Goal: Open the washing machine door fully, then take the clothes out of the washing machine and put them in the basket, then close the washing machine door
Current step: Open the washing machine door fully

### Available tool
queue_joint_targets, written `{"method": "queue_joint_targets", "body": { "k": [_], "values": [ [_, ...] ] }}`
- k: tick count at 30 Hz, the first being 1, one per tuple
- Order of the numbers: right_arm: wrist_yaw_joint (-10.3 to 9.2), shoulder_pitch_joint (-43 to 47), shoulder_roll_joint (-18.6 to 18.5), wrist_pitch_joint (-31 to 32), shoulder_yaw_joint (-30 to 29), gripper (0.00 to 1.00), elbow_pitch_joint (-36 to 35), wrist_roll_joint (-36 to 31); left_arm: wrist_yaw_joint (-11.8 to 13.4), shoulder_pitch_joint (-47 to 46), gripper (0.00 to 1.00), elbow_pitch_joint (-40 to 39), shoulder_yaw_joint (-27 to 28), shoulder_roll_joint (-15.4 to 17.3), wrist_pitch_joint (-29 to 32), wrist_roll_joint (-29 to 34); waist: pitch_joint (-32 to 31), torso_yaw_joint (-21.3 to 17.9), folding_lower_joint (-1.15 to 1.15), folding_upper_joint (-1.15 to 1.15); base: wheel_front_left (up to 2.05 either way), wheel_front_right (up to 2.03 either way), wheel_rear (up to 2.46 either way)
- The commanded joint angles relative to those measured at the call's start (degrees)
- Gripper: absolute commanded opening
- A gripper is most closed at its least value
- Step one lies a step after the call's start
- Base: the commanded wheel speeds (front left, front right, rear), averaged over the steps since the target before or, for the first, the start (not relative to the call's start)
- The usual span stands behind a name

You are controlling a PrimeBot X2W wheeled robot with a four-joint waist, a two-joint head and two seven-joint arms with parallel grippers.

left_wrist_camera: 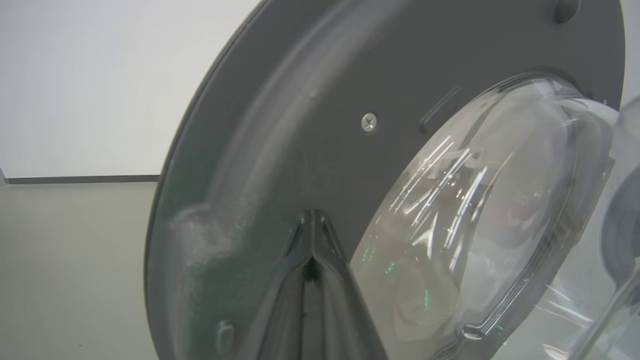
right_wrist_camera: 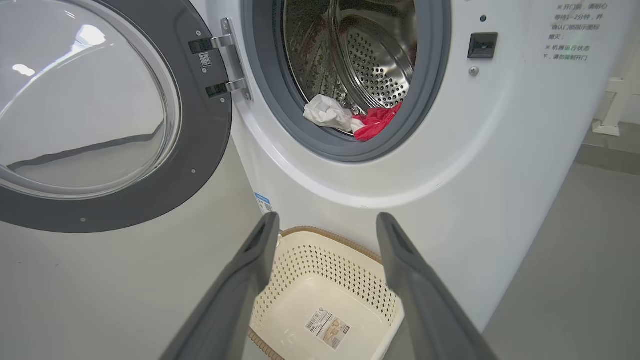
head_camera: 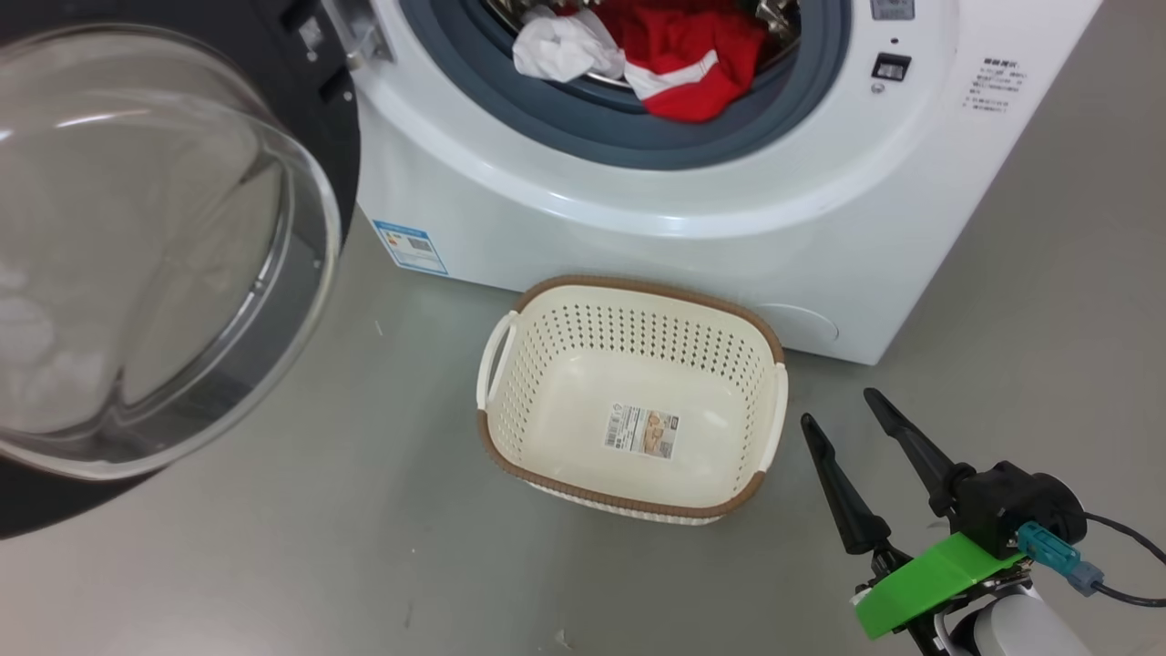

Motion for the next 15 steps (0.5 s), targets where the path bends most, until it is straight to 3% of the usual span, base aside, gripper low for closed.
{"method": "queue_joint_targets", "body": {
  "k": [1,15],
  "values": [
    [0.28,-1.6,-0.4,-0.4,1.2,1.00,-1.5,-0.5,0.1,-2.2,0.00,-0.5,2.4,4.3,-0.3,0.6,1.2,-0.7,0.00,0.00,0.00,0.00,0.00],
    [0.28,-2.9,-0.4,-0.4,1.0,1.00,-1.4,-1.0,0.1,-5.3,0.00,2.9,4.9,6.7,-0.3,1.4,3.0,-1.8,0.00,0.00,0.00,0.00,0.00]
  ]
}}
